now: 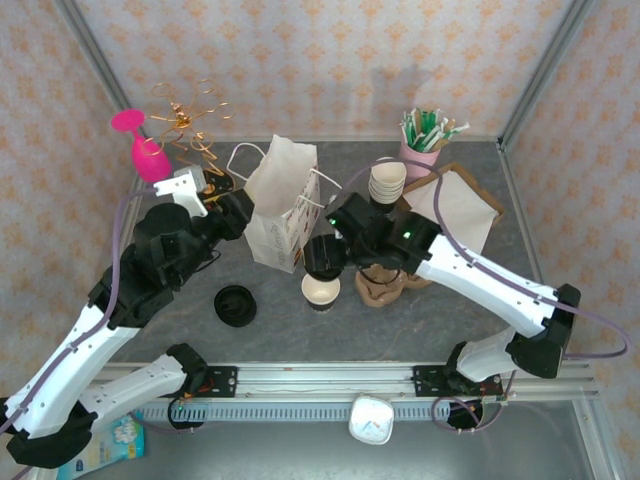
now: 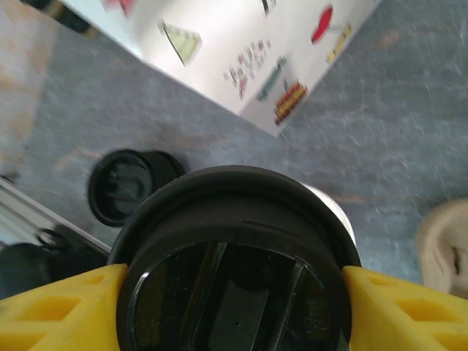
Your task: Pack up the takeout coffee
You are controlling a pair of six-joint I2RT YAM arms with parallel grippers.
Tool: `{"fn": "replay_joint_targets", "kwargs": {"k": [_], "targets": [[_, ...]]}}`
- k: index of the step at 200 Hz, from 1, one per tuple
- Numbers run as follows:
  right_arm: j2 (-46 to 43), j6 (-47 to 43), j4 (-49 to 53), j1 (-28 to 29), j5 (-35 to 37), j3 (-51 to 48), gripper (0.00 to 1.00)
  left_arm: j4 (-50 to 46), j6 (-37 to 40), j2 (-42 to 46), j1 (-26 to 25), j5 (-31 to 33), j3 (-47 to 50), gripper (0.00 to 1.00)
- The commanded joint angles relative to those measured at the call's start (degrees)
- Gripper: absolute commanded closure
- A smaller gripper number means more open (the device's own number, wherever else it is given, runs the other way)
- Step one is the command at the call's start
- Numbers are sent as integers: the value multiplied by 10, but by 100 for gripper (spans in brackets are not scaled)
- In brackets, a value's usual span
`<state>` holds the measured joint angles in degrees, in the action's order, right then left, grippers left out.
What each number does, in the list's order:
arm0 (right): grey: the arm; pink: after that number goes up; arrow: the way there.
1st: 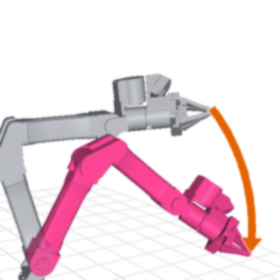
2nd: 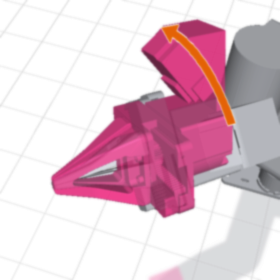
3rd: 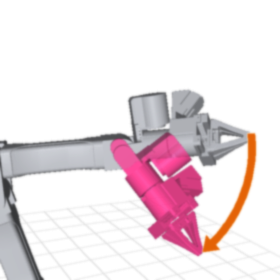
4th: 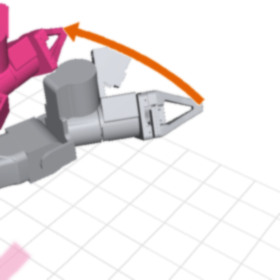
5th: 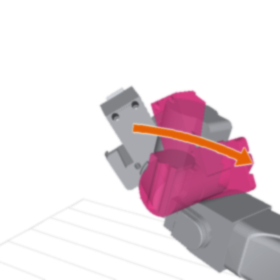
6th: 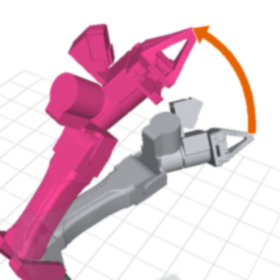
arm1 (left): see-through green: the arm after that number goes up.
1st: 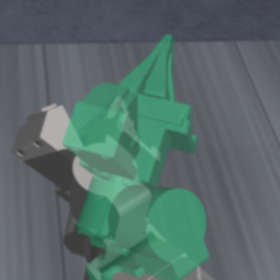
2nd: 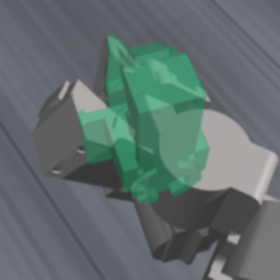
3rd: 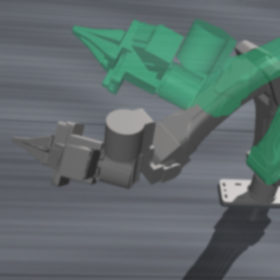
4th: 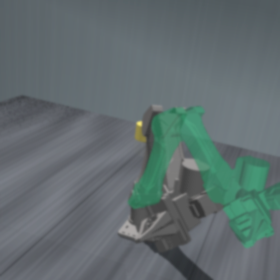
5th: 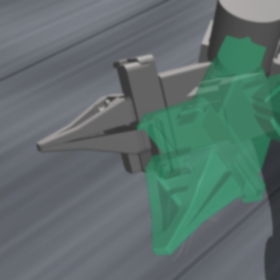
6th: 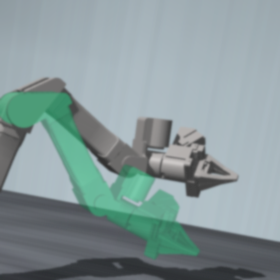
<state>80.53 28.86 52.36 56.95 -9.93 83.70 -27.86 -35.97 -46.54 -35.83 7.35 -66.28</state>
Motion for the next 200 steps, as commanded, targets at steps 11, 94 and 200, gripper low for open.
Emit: {"fn": "replay_joint_targets", "kwargs": {"k": [11,94,200], "targets": [[37,9,54,41,68,-7,31,-19,20,39,4,54,32,49],[136,-10,82,50,89,26,33,-40,12,67,4,86,74,48],[194,-28,109,54,93,56,34,-46,13,70,4,105,81,47]]}}
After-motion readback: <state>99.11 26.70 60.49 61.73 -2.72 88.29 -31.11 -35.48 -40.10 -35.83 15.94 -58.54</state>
